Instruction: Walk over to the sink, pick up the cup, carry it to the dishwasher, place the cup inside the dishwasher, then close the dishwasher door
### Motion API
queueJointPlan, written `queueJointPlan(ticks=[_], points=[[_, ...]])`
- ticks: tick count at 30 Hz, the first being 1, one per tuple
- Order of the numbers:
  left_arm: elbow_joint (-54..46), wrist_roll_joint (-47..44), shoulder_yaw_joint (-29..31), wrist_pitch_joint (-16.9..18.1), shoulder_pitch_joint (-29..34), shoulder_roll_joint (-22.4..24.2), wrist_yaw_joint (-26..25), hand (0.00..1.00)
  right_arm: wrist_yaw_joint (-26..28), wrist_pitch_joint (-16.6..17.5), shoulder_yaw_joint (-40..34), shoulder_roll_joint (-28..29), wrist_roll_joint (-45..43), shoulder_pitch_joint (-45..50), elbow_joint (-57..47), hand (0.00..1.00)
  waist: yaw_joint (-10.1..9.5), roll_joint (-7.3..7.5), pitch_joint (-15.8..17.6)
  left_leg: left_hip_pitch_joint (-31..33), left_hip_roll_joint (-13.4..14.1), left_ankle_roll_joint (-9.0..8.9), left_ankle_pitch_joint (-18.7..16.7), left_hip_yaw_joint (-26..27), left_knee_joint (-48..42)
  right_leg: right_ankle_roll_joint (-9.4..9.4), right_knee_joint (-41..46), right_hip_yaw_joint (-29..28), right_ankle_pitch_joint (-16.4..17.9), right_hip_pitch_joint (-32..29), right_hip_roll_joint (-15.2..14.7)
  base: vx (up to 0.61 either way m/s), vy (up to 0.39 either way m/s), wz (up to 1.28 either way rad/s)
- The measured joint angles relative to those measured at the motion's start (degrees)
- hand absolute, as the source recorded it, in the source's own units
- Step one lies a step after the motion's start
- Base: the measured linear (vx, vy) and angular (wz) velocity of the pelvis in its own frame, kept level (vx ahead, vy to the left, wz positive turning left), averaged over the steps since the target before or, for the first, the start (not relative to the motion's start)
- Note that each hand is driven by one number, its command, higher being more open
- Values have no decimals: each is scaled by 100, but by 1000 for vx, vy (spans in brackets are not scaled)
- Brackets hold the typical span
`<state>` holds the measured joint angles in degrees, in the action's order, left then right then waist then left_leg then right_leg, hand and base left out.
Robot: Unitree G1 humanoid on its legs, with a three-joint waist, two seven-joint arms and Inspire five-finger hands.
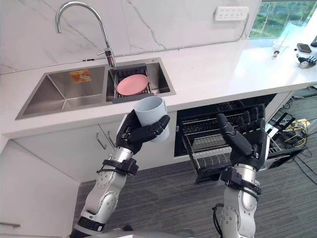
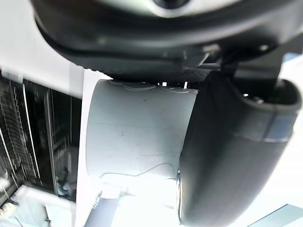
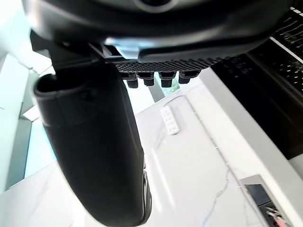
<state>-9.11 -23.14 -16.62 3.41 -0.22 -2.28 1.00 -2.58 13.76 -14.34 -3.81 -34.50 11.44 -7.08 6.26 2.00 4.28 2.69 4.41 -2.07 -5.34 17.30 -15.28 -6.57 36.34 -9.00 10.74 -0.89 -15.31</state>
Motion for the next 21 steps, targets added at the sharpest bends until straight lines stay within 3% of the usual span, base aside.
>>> queueJointPlan(ticks=[1, 2, 4, 5, 6, 7, 8, 9, 10, 12, 14, 18, 21], points=[[-1, 39, 108, 1, 38, -47, -33, 0, -2, -103, -2, 69, 49, -54, 283, 100, -50, 14, 43, -468, -90, 86, -91, 140, 190, 76, 847, 371, -428, -304, -234, 349, 263, -61], [-5, 84, 304, 11, 56, -62, -100, 0, 9, -212, 25, 170, 117, -90, 514, 100, -76, -22, 81, -906, -90, 145, -140, 266, 394, 210, 1390, 815, -249, -557, -340, 296, 237, -65], [-20, 85, 602, 101, 54, -76, -217, 0, 19, -293, 149, 215, 152, -99, 710, 100, -73, -34, 87, -1241, -50, 135, -155, 375, 570, 352, 1504, 1506, 61, -956, -278, 252, 163, -55], [-47, 83, 793, 249, 55, -147, -317, 0, 20, -343, 221, 246, 152, -104, 733, 100, -86, -2, 82, -1382, -22, 42, -276, 380, 588, 408, 610, 2210, 5, -1197, -37, 263, 98, -52], [-71, 79, 857, 293, 60, -193, -335, 0, 17, -349, 250, 264, 153, -120, 723, 100, -93, 62, 81, -1415, -81, -18, -372, 380, 552, 512, -30, 2476, -362, -1210, 103, 236, 39, -57], [-89, 80, 952, 341, 93, -253, -339, 0, 17, -361, 279, 256, 159, -168, 715, 100, -119, 134, 73, -1451, -148, -65, -532, 375, 503, 816, -739, 2941, -404, -1108, 202, 228, 9, -74], [-77, 80, 1031, 342, 178, -200, -346, 0, 16, -415, 294, 160, 191, -267, 738, 100, -178, -93, 79, -1447, -13, -51, -656, 334, 452, 839, -1173, 2924, -501, -969, 444, 238, 52, -116], [-58, 84, 1025, 346, 229, -163, -351, 0, 7, -469, 290, 104, 217, -294, 732, 100, -216, -281, 96, -1445, 101, -7, -739, 266, 585, 840, -1740, 2751, -844, -875, 807, 206, 73, -115], [-52, 94, 1009, 370, 228, -165, -352, 0, 2, -482, 291, 111, 217, -301, 732, 100, -215, -323, 95, -1513, 104, -10, -739, 257, 698, 838, -1846, 2674, -916, -892, 902, 137, 141, -108], [83, 197, 912, 444, 199, -167, -360, 0, -14, -500, 295, 240, 218, -269, 705, 100, -116, -229, 183, -1570, 64, -115, -835, 417, 808, 824, -1803, 2483, -987, -1060, 1022, 55, 139, -70], [224, 197, 783, 443, 175, -158, -362, 0, -107, -498, 282, 288, 220, -227, 619, 100, -5, -230, 263, -1627, 6, -48, -893, 543, 808, 822, -1696, 2545, -979, -1098, 940, -24, 85, -35], [229, 259, 621, 447, 106, -146, -314, 0, -265, -491, 232, 291, 319, -159, 610, 100, 9, -244, 302, -1662, -101, 10, -949, 592, 800, 766, -1644, 2625, -914, -1125, 809, -8, 85, -10], [227, 303, 553, 495, 98, -132, -317, 0, -269, -487, 223, 231, 318, -143, 568, 100, -11, -420, 321, -1647, 73, -176, -1256, 591, 577, 811, -1337, 2694, -577, -1112, 848, 38, -23, 5]])
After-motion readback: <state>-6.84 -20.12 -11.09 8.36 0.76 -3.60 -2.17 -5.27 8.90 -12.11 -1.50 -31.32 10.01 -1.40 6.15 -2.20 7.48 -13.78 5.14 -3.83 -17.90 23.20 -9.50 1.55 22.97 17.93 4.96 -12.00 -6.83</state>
